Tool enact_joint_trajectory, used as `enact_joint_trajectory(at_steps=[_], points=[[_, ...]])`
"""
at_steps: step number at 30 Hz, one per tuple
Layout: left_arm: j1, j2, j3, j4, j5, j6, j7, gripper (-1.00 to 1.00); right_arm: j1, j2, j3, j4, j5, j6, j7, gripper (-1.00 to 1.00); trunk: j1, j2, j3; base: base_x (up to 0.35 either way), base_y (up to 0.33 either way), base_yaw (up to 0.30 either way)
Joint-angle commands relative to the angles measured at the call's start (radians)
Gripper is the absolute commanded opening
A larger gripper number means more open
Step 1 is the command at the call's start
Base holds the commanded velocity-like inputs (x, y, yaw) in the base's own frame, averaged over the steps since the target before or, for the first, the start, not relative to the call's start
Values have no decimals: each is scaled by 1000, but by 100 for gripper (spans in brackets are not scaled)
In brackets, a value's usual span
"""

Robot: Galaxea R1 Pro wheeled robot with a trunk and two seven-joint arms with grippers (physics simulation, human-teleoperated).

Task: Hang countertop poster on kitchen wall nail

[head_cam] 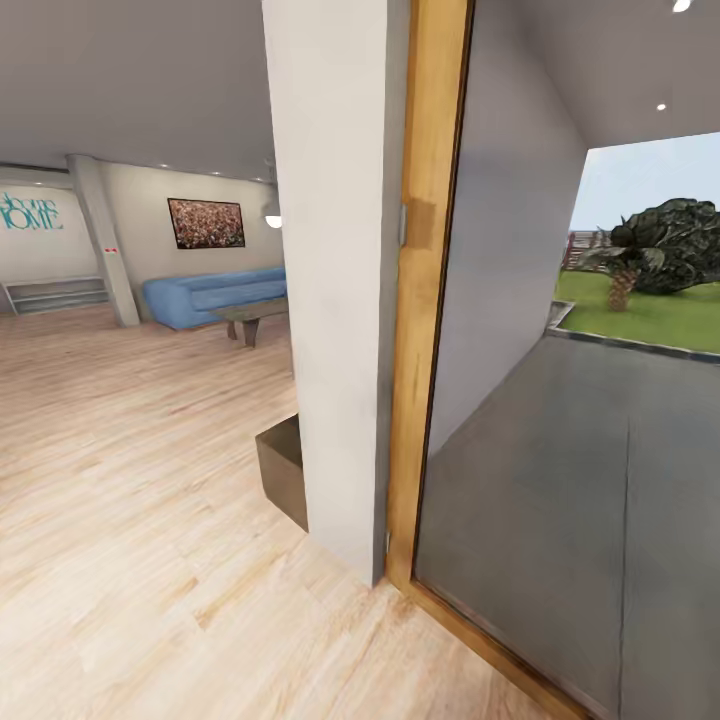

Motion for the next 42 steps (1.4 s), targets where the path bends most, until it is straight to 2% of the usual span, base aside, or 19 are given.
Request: enact_joint_trajectory(at_steps=[1,7,24,27,31,32,36,39,40,42], points=[[6,-6,-4,-6,0,-6,-6,100,-6,4,1,-5,4,-6,5,100,0,0,0,0,0,0],[32,-36,-4,-32,0,-14,-8,100,-32,3,1,-5,3,-14,5,100,0,0,0,0,0,0],[31,-33,-4,-31,0,-14,-8,100,-31,0,1,-5,3,-12,5,100,0,0,0,0,0,0],[44,-51,-1,-48,-6,-21,-4,100,-49,-17,-2,-23,-2,-29,1,100,0,0,0,0,0,0],[48,-73,0,-70,-7,-24,-3,100,-72,-22,-2,-45,-4,-52,0,100,0,0,0,0,0,0],[48,-77,1,-607,-7,-24,-3,100,-108,-22,-2,-374,-4,-256,-1,100,0,0,0,0,0,0],[49,-71,6,-655,-8,-35,-4,100,-110,-24,-3,-406,-4,-263,-1,100,0,0,0,0,0,0],[49,-61,11,-664,-7,-85,-4,100,-110,-45,-4,-411,-4,-265,-1,100,0,0,0,0,0,0],[49,-51,13,-656,-6,-125,-4,100,-111,-55,0,-412,-4,-265,-2,100,0,0,0,0,0,0],[49,-48,14,-650,-4,-139,-3,100,-111,-58,2,-412,-3,-265,-2,100,0,0,0,0,0,0]])
